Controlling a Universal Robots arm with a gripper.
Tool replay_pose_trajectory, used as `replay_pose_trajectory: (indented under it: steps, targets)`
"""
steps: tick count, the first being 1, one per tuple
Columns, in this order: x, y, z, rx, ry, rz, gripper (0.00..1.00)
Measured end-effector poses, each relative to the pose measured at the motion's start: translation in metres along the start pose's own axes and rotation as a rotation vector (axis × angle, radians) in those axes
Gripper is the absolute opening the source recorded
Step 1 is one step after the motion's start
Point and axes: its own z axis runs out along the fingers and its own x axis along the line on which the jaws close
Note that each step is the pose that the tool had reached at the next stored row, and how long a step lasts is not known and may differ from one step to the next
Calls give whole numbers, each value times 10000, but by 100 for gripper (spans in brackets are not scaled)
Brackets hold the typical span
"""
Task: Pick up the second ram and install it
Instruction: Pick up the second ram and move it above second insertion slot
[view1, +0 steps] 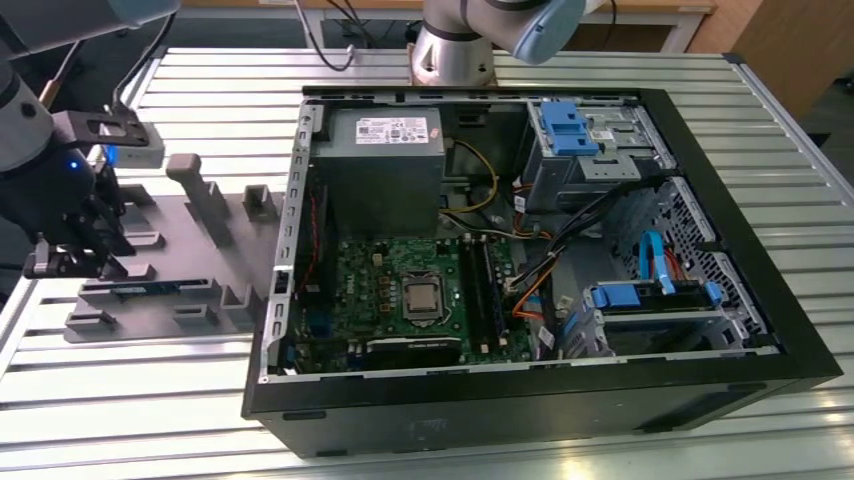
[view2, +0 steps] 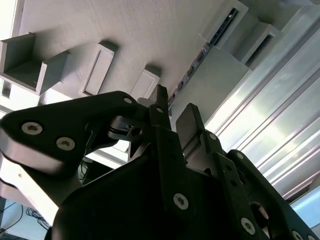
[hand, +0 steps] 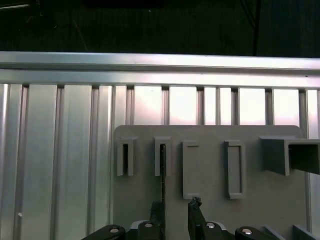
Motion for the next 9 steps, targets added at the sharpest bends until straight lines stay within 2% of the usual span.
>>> replay_pose_trajectory:
  steps: [9]
  targets:
    - [31,-3,91,2,4,1,35]
